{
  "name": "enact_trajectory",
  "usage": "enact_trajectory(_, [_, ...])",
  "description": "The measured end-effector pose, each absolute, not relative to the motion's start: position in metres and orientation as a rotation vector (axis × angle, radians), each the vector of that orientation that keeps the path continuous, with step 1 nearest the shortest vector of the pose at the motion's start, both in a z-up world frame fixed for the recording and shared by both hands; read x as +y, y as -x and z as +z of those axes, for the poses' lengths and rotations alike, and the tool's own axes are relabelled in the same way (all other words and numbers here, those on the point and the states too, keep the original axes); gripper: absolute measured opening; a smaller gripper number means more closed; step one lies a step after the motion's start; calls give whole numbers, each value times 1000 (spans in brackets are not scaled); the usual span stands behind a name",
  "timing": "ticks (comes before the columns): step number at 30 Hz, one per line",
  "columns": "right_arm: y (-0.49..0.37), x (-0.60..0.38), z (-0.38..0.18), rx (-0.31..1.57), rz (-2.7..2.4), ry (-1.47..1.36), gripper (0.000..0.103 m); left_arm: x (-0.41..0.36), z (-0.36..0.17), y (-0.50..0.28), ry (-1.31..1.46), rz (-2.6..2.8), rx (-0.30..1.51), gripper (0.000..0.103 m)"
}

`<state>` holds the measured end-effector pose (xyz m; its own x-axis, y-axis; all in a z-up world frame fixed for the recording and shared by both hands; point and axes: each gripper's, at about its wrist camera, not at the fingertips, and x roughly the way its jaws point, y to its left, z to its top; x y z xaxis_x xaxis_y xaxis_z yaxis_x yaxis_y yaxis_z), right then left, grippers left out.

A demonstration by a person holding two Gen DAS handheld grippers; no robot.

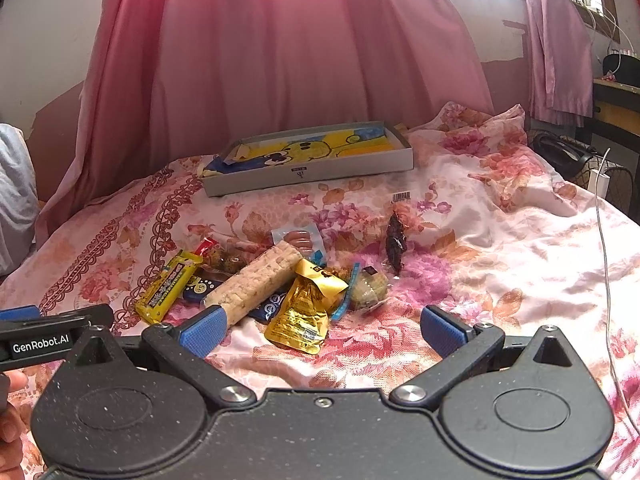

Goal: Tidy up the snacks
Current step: 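Move both grippers toward the snack pile on the bedspread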

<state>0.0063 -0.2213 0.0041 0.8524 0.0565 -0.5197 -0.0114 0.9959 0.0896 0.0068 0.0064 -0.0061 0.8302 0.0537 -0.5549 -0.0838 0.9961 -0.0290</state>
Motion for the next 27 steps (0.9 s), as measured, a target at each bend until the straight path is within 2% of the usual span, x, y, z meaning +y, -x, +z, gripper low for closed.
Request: enact_trajectory(27, [-9, -221, 0, 570, 36, -78, 102, 10, -8, -10, 36, 99, 599, 103])
